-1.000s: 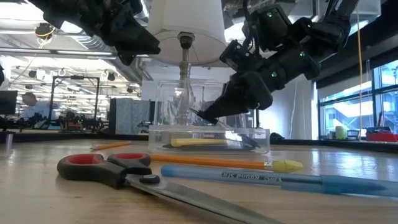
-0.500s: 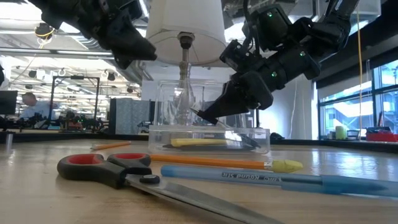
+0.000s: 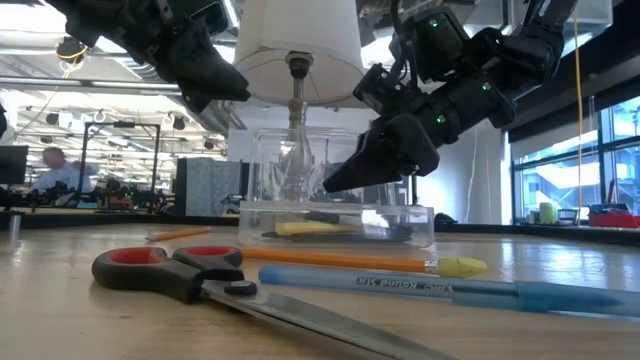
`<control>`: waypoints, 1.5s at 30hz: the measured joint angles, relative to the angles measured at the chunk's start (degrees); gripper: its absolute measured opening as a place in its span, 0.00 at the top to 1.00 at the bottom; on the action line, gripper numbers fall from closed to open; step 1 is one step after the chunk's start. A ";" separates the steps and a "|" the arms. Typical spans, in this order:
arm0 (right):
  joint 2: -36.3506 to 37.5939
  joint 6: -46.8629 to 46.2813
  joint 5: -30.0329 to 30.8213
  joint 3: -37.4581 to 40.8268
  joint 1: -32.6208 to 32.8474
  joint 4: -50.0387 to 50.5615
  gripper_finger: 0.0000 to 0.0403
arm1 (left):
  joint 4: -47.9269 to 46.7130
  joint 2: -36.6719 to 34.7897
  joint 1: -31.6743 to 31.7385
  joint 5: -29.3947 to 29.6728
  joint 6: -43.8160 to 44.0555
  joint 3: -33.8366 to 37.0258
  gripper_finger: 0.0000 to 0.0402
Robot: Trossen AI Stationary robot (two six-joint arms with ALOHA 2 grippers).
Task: Pick & place school supplies into a supply box
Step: Put the black pen into the transparent supply box
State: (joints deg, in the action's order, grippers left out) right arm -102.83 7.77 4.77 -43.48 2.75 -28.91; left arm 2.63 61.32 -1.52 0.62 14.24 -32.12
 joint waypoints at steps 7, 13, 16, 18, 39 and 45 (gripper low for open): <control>0.02 0.03 0.07 0.00 0.01 0.00 0.66 | -0.31 0.00 0.00 0.00 0.02 0.00 0.78; 3.47 1.52 0.09 -0.01 0.02 2.98 0.66 | -1.86 0.00 0.00 -0.01 0.02 0.00 0.78; 7.47 1.86 0.13 -0.07 0.61 7.47 0.66 | -2.25 0.00 0.00 -0.02 0.02 0.00 0.78; 10.64 2.57 0.09 -0.09 1.15 12.70 0.66 | -2.79 0.00 0.00 -0.02 0.02 0.00 0.78; 36.34 12.18 8.10 -0.04 -5.42 56.23 0.66 | -3.78 0.02 0.00 -0.01 -2.63 0.00 0.78; 34.77 18.94 1.08 0.00 -16.59 55.01 0.66 | -4.26 0.02 0.01 0.00 -2.99 0.00 0.78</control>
State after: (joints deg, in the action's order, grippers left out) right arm -68.05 26.71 5.86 -43.48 -13.83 26.10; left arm -1.62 61.34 -1.51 0.62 11.25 -32.12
